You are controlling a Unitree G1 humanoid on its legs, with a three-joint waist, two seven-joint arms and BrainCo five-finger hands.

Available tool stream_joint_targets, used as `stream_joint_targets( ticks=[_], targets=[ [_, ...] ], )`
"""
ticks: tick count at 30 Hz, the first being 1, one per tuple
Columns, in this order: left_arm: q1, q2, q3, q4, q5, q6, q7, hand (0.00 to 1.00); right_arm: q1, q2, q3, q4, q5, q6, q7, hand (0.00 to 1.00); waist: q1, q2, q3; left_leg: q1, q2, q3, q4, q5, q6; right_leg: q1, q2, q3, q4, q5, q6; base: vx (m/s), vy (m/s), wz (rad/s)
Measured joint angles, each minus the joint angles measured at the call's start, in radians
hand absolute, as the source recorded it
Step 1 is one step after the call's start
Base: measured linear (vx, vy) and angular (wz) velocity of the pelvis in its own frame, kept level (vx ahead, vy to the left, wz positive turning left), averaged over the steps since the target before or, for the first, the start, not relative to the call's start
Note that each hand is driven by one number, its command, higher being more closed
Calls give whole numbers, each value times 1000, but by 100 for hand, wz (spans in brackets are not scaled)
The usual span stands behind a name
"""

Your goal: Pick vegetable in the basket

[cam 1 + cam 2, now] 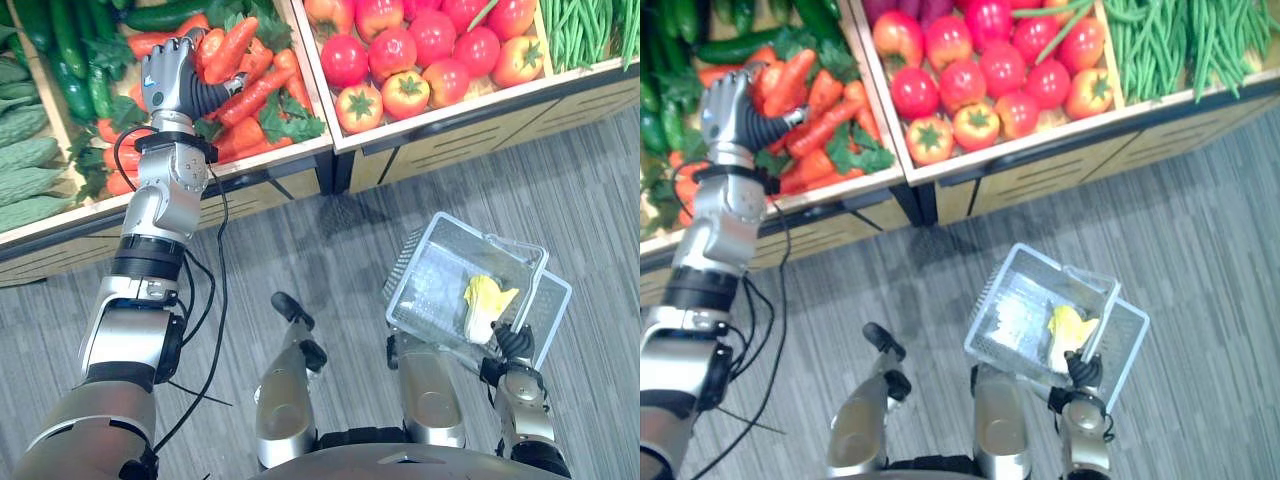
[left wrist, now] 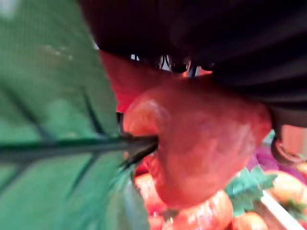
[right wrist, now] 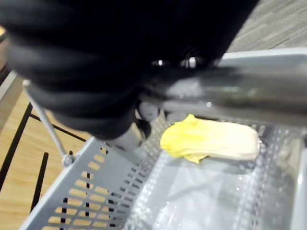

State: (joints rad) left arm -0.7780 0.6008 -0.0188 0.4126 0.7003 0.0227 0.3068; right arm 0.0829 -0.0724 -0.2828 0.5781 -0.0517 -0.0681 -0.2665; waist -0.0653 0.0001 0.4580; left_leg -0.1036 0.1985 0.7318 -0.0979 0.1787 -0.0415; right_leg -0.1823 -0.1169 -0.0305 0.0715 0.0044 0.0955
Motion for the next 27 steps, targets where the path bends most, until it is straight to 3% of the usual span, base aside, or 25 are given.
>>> stream_joint_targets(
  ticks=[7, 10, 12, 15, 16, 17, 18, 19, 20, 21, 22, 23, 24, 25, 26, 27],
  targets=[
    [31, 38, 41, -21, 39, 38, 31, 100, 12, -7, -23, 72, -1, 13, 30, 100, -4, 17, -108, 61, -10, -30, -1, -2, -3, 80, -3, -18, -14, -6, 1, 52, -18, 7],
    [96, 36, 38, -135, 41, 35, 52, 100, 39, -7, -27, 72, 0, 20, 37, 100, -9, 20, -169, 74, -12, -38, -2, -4, -6, 103, -6, -27, -27, -8, 1, 12, -10, 8],
    [163, 0, 11, -198, 41, 22, 51, 100, 61, -6, -39, 65, 1, 26, 39, 100, -29, 25, -196, 92, -19, -65, -7, -9, -11, 135, -12, -42, -30, -17, 5, -23, -5, 23],
    [283, -100, -46, -264, 36, -19, 46, 100, 104, -3, -48, -24, 1, 42, 43, 100, -26, 31, -215, 123, -25, -46, -2, -33, -26, 118, -32, -44, 13, -63, -6, -45, 21, -9],
    [321, -122, -46, -281, 34, -27, 44, 100, 104, -4, -47, -44, 1, 43, 43, 100, -25, 32, -216, 130, -30, -24, -1, -36, -25, 111, -49, -87, 30, -76, -34, -33, 80, -84],
    [409, -156, -47, -330, 25, -38, 37, 100, 96, -8, -37, -96, 1, 44, 43, 100, -24, 35, -219, 150, -32, 36, -1, -46, -17, 87, -123, -281, 95, -88, -151, -18, 101, -93],
    [459, -171, -47, -362, 18, -44, 33, 100, 82, -13, -26, -115, -2, 45, 43, 100, -25, 38, -219, 162, -29, 67, 0, -52, -13, 79, -165, -393, 133, -90, -236, -12, 198, -139],
    [556, -210, -47, -414, 13, -67, 10, 100, 74, -20, 5, -143, -14, 45, 49, 100, -22, 40, -228, 187, -22, 132, 0, -63, 1, 82, -251, -612, 204, -101, -342, 10, 157, -175],
    [650, -251, -38, -464, -13, -89, -8, 100, 72, -15, 48, -162, -29, 45, 61, 100, -5, 16, -242, 211, -14, 213, 23, -74, -7, 84, -323, -752, 249, -73, -331, 58, 99, -192],
    [690, -276, -37, -478, -27, -98, -23, 100, 72, -10, 70, -173, -42, 45, 68, 100, 9, 2, -249, 222, -6, 261, 52, -87, -14, 80, -335, -775, 247, -30, -289, 132, -73, -212],
    [750, -331, -40, -480, -56, -107, -45, 100, 70, -4, 109, -211, -53, 47, 78, 100, 21, -2, -255, 236, 33, 331, 130, -125, -26, 74, -304, -769, 208, 21, -176, 201, -188, -202],
    [796, -394, -46, -479, -72, -110, -68, 100, 74, -6, 140, -269, -55, 48, 93, 100, 18, 7, -257, 253, 85, 389, 217, -167, -39, 66, -259, -722, 163, 33, -110, 191, -217, -187],
    [812, -425, -57, -474, -90, -115, -78, 100, 78, -7, 147, -293, -58, 48, 101, 100, 14, 17, -254, 264, 118, 415, 266, -190, -46, 63, -235, -691, 151, 33, -88, 157, -259, -163],
    [840, -479, -94, -454, -118, -127, -107, 100, 93, -11, 155, -338, -60, 48, 115, 100, 6, 40, -256, 275, 205, 421, 396, -222, -35, 55, -186, -635, 140, 22, -96, 115, -285, -160],
    [854, -514, -143, -415, -148, -146, -130, 100, 118, -20, 173, -387, -55, 48, 128, 100, 7, 53, -256, 267, 295, 350, 549, -223, 16, 51, -137, -574, 131, 4, -117, 92, -277, -164],
    [859, -526, -173, -389, -166, -153, -143, 100, 129, -27, 187, -411, -49, 48, 137, 100, 7, 59, -258, 250, 330, 282, 621, -212, 46, 51, -112, -540, 124, 0, -123, 80, -202, -183]
  ],
)
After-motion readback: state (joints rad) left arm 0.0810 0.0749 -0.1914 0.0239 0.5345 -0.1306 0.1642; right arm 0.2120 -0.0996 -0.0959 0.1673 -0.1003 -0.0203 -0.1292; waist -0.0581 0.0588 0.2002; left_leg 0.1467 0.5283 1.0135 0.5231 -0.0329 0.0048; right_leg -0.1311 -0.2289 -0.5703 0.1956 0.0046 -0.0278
